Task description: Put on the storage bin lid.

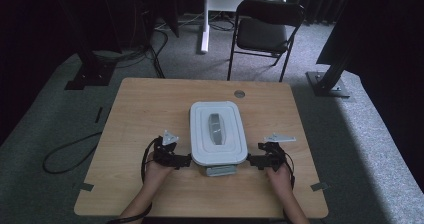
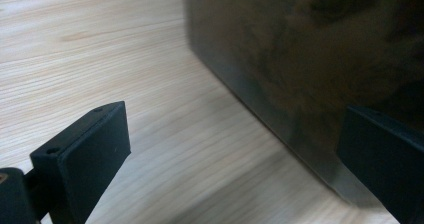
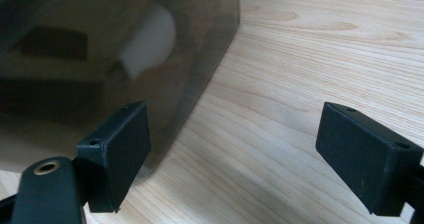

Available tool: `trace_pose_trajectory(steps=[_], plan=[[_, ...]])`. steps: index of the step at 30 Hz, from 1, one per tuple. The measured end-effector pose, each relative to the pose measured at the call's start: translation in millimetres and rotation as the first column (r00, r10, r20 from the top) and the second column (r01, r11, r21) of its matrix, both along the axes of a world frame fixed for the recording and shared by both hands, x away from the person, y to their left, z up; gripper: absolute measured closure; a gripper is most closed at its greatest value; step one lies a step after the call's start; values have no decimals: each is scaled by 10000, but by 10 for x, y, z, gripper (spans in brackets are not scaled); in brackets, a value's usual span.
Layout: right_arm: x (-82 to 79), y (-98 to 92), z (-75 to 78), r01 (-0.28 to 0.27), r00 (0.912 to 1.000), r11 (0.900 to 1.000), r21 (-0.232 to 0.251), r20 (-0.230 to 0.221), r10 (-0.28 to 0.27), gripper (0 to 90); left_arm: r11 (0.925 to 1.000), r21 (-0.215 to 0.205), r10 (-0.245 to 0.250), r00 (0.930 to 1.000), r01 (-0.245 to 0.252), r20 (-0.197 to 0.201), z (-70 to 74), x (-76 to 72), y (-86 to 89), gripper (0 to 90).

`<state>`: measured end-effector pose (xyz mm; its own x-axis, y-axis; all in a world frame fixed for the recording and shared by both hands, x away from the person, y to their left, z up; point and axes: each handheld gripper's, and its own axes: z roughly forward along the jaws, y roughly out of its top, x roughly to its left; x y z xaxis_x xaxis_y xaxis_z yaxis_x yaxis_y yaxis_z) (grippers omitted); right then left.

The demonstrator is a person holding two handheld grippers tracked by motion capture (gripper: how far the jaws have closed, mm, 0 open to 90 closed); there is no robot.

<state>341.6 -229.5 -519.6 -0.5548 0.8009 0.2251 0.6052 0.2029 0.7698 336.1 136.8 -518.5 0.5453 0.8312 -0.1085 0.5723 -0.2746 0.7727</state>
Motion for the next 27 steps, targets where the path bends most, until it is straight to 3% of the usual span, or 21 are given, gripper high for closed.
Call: trace_pose_trajectory(steps=[7,15,21,27], plan=[[0,-88,-15,188,9998,9998,64,-57,-188,137,9994,-46,334,9992,-333,198,17,-4,96,22],[-1,-140,-18,446,9990,9990,57,42,-446,136,9953,-688,735,9939,-679,818,52,-56,246,22],[-2,-127,-33,440,9990,9989,163,37,-441,136,9964,-504,715,9949,-680,715,34,-60,245,22],[-17,-29,-64,-8,10000,9994,348,-4,8,135,9960,-510,775,9946,-740,694,26,-69,266,22]])
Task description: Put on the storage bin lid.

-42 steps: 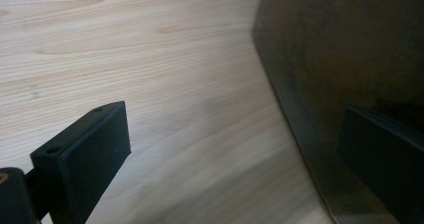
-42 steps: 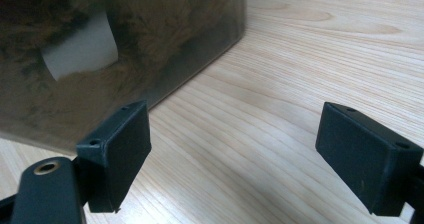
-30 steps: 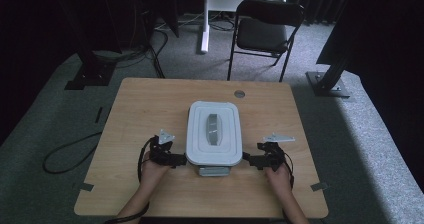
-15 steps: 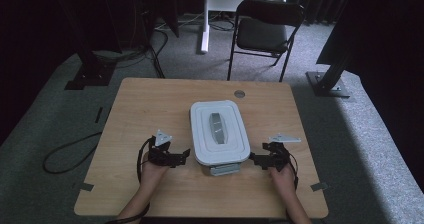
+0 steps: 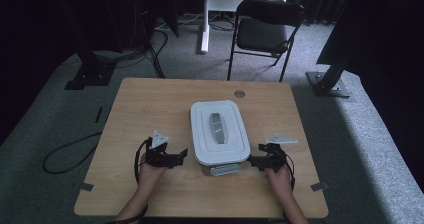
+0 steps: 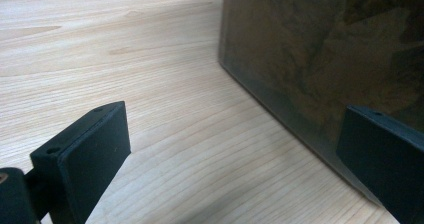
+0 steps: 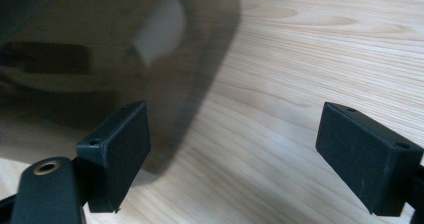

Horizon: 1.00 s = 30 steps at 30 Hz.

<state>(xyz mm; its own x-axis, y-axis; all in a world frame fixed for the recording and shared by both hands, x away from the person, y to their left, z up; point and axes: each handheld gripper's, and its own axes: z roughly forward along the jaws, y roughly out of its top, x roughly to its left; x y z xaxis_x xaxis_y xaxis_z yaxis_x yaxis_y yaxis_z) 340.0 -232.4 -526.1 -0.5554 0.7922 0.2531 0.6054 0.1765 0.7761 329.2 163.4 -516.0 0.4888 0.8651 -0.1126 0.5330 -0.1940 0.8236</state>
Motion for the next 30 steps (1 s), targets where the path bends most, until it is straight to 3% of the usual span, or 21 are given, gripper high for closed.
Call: trace_pose_trajectory(steps=[6,16,30], plan=[[-21,87,-32,-431,9990,9988,212,-104,433,140,10000,-45,59,10000,-59,44,12,-13,58,22],[-67,363,-87,-1312,9913,9912,-171,-153,1309,132,9999,-19,137,9999,-137,38,6,-21,148,22],[-46,136,-91,-312,9995,9991,-299,-33,311,132,9983,51,578,9983,-578,9,-62,-69,388,22]])
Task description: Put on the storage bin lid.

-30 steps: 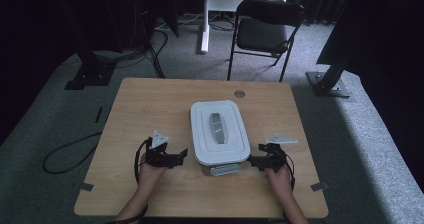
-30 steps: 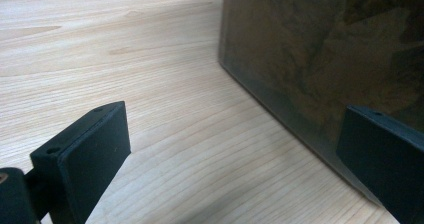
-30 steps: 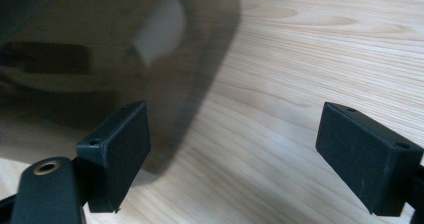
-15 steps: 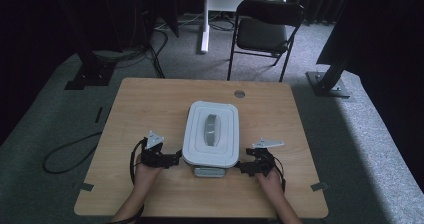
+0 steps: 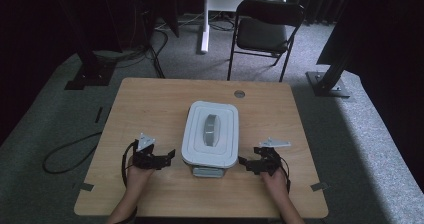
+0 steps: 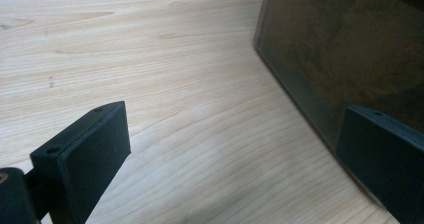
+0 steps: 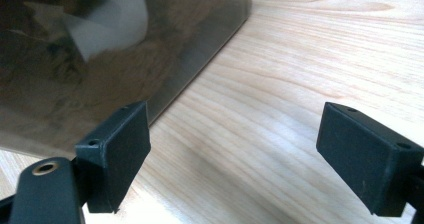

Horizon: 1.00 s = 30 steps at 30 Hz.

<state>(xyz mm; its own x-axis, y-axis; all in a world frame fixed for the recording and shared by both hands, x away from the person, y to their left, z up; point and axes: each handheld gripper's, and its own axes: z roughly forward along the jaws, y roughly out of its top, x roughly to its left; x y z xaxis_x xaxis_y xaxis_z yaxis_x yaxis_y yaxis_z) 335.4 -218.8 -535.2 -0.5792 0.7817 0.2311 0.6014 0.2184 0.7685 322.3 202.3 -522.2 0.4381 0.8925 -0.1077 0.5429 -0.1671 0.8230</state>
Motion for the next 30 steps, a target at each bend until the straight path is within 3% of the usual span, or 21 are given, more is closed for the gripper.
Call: trace_pose_trajectory(steps=[7,14,21,30], plan=[[181,-157,208,988,9940,9951,36,463,-988,133,9999,68,121,9999,-121,6,-31,-32,86,22],[470,-194,468,1528,9837,9873,432,888,-1562,133,9998,162,100,9999,-99,-58,-79,-35,85,22],[690,-95,646,1505,9826,9867,610,1010,-1561,133,9998,89,151,9999,-151,-33,-74,-39,124,22],[761,37,670,1149,9890,9921,514,883,-1191,133,9997,85,214,9998,-214,-4,-60,-46,156,22]])
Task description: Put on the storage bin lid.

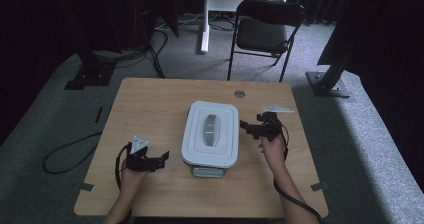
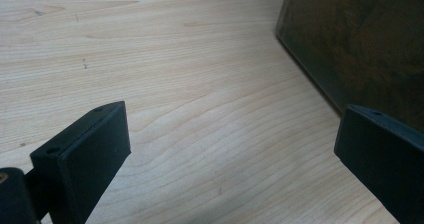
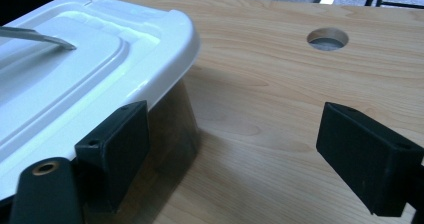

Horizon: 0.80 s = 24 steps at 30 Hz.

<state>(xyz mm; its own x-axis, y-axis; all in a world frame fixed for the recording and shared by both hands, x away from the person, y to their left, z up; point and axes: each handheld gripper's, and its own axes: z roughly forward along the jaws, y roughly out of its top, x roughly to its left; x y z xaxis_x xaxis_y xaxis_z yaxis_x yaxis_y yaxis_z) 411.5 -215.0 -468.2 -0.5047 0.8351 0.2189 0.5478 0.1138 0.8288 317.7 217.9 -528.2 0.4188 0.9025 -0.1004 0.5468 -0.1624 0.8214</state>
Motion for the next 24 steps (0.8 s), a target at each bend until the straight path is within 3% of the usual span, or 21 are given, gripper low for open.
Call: trace_pose_trajectory(steps=[12,19,24], plan=[[24,88,15,-366,9993,9990,-241,-92,364,134,10000,31,57,10000,-57,-25,2,4,11,22],[-15,50,-10,-225,9997,9994,-250,39,226,133,9998,-72,182,9998,-181,61,14,0,51,22],[-86,-41,-111,14,10000,9995,-330,-13,-15,133,9995,-170,276,9996,-274,101,16,7,93,22]])
